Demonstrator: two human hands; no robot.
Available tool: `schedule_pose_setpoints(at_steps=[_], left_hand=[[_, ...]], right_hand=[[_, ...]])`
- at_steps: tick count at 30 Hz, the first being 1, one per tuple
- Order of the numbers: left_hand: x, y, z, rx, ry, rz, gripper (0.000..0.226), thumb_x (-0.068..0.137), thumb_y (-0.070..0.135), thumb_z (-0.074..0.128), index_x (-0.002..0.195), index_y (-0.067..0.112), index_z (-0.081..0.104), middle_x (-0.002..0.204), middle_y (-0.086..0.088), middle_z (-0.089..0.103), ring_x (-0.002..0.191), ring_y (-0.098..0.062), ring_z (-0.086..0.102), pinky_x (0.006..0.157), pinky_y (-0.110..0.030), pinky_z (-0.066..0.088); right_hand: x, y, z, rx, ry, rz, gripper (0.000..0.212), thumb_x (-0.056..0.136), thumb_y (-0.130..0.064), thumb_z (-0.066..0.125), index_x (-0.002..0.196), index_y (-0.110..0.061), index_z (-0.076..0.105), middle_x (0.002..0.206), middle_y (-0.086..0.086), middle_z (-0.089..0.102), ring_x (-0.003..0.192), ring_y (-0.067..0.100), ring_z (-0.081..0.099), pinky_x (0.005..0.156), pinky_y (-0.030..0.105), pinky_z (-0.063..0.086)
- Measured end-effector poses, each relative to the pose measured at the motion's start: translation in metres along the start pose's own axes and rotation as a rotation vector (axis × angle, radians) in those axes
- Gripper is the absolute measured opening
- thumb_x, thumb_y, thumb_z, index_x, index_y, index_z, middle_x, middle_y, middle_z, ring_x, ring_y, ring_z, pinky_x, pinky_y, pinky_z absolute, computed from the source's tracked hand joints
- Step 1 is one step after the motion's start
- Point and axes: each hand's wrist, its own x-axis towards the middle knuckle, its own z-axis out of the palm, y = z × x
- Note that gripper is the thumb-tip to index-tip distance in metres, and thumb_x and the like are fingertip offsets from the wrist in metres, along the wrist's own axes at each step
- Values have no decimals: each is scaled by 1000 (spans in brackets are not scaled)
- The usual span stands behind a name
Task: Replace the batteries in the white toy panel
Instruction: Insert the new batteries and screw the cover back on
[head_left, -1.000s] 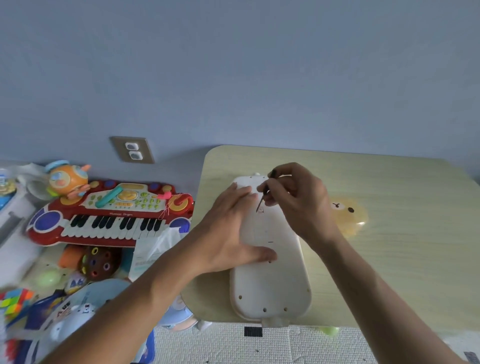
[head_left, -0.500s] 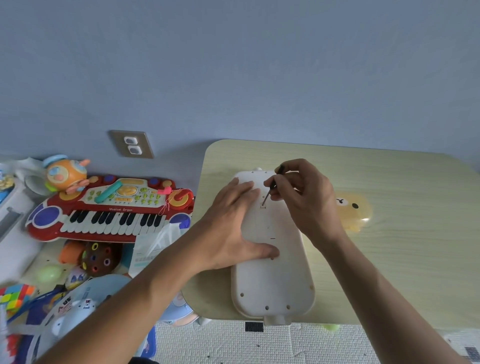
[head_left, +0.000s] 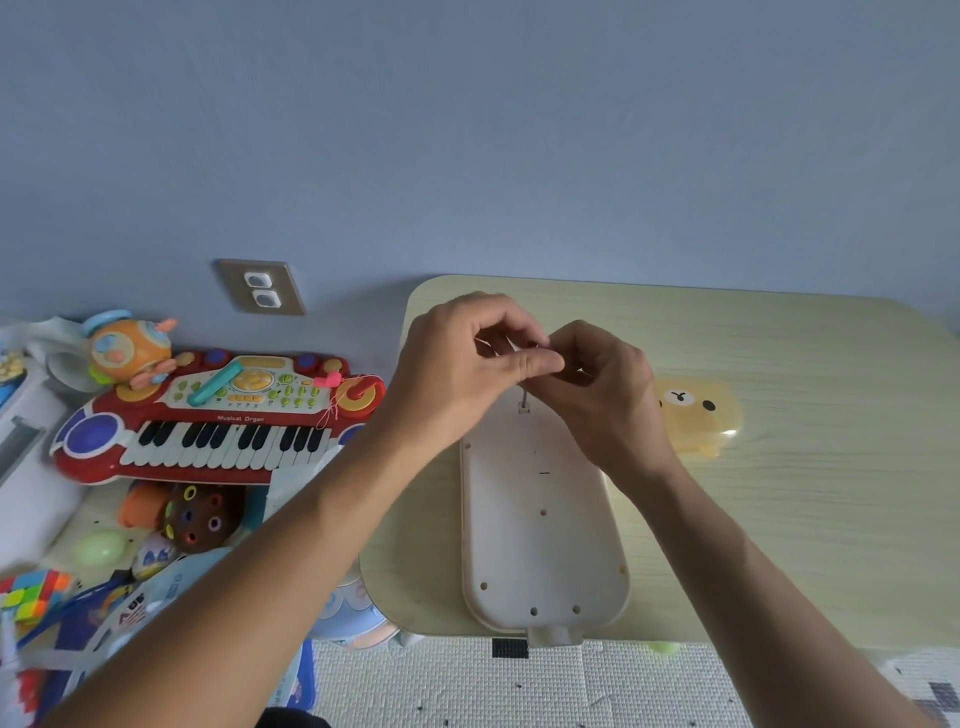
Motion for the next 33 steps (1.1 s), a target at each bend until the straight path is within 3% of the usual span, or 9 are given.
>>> schedule_pose_setpoints(at_steps=[6, 10, 13, 18, 22, 24, 26, 29, 33], left_hand=[[7, 0, 4, 18, -29, 67, 7, 79, 12, 82, 85, 16, 81, 80, 7, 77, 72, -9, 72, 68, -21, 57], [12, -2, 1, 6, -112, 46, 10, 79, 19, 82, 88, 23, 81, 87, 11, 77, 79, -9, 72, 76, -18, 54], [14, -2, 3, -65, -63, -18, 13, 72, 15, 88, 78, 20, 78, 70, 10, 71, 61, -2, 65, 58, -12, 49], [13, -11, -3, 56, -78, 69, 7, 83, 15, 78, 85, 21, 79, 82, 8, 69, 79, -8, 68, 71, -19, 52], [13, -7, -3, -48, -82, 22, 7, 77, 16, 84, 82, 19, 80, 82, 4, 73, 74, -10, 70, 67, -18, 54], [14, -6, 1, -71, -48, 12, 9, 75, 13, 86, 81, 18, 80, 78, 5, 76, 71, -8, 70, 64, -15, 53], [15, -8, 2, -83, -63, 23, 11, 79, 9, 82, 87, 16, 81, 82, 7, 78, 75, -9, 73, 71, -18, 56], [13, -9, 2, -48, -120, 45, 15, 86, 8, 75, 95, 19, 81, 91, 10, 79, 85, -7, 74, 78, -20, 56], [11, -6, 7, -50, -49, 27, 10, 77, 17, 84, 86, 20, 81, 85, 8, 76, 80, -11, 71, 69, -22, 57]], right_hand=[[4, 3, -8, 73, -196, 49, 13, 91, -13, 74, 101, -9, 81, 68, -21, 72, 63, -9, 60, 64, 7, 43], [7, 9, -8, 180, -125, 145, 11, 84, -12, 81, 74, -10, 77, 55, -17, 65, 52, -5, 54, 55, 9, 40], [10, 12, -1, 133, -99, 113, 32, 81, -16, 84, 61, -16, 60, 46, -18, 49, 45, 0, 41, 46, 7, 30], [7, 8, -5, 169, -188, 116, 10, 90, -12, 75, 96, -9, 82, 72, -16, 77, 66, -8, 64, 65, 6, 44], [10, 11, 1, 183, -109, 123, 22, 81, -10, 83, 71, -1, 66, 54, -7, 63, 51, -3, 49, 52, 9, 37], [11, 14, 2, 184, -100, 124, 25, 81, -12, 84, 76, 3, 65, 54, -14, 55, 48, -3, 45, 49, 7, 35], [11, 11, -4, 173, -159, 130, 14, 87, -17, 79, 93, -5, 77, 69, -15, 69, 60, -5, 57, 59, 9, 42], [8, 11, -9, 220, -184, 172, 15, 91, -16, 75, 102, -9, 81, 93, -1, 82, 86, 5, 72, 80, 20, 54], [9, 11, -1, 165, -117, 150, 30, 83, -22, 83, 91, 4, 71, 75, 14, 67, 66, 9, 52, 60, 23, 42]])
